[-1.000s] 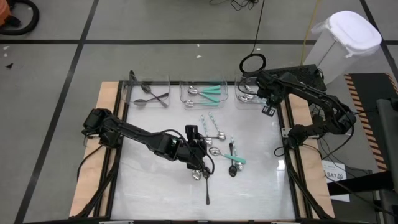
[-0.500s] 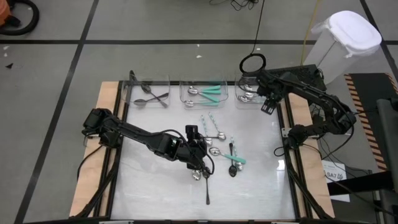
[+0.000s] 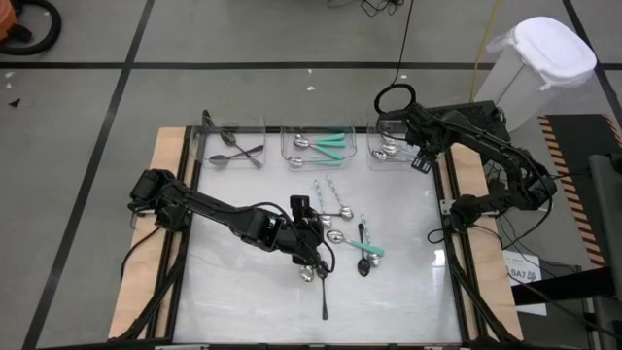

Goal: Sort silverware by color (type)
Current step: Put the green patterned spoon into the right transparent bin, then put the green spoon into the center transparent bin

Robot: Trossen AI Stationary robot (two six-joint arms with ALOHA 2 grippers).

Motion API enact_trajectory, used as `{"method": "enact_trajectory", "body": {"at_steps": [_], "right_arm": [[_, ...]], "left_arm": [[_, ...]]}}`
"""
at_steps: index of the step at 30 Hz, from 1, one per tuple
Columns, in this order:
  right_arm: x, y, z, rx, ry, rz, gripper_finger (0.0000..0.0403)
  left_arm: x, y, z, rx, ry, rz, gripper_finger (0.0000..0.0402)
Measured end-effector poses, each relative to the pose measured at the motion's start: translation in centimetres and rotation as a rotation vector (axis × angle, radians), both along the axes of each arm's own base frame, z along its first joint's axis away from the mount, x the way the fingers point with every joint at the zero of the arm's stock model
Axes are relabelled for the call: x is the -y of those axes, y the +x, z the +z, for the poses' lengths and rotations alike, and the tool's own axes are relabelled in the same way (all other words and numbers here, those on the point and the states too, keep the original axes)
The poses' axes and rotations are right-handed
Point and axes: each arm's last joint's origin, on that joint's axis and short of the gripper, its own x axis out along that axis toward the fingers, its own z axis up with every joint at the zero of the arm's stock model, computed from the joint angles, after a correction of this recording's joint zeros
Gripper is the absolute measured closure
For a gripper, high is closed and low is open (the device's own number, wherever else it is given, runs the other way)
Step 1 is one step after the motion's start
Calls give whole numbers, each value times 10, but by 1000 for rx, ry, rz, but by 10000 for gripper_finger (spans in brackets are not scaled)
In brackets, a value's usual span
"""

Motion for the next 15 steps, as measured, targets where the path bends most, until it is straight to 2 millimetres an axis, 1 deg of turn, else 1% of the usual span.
{"method": "enact_trajectory", "body": {"at_steps": [10,12,15], "right_arm": [[0,0,0,5,-6,-3,262],[-3,3,1,70,28,-6,262],[-14,9,7,208,77,-2,262]], "left_arm": [[0,0,0,1,3,-3,149],[0,0,0,1,3,-3,149],[0,0,0,1,3,-3,149]]}}
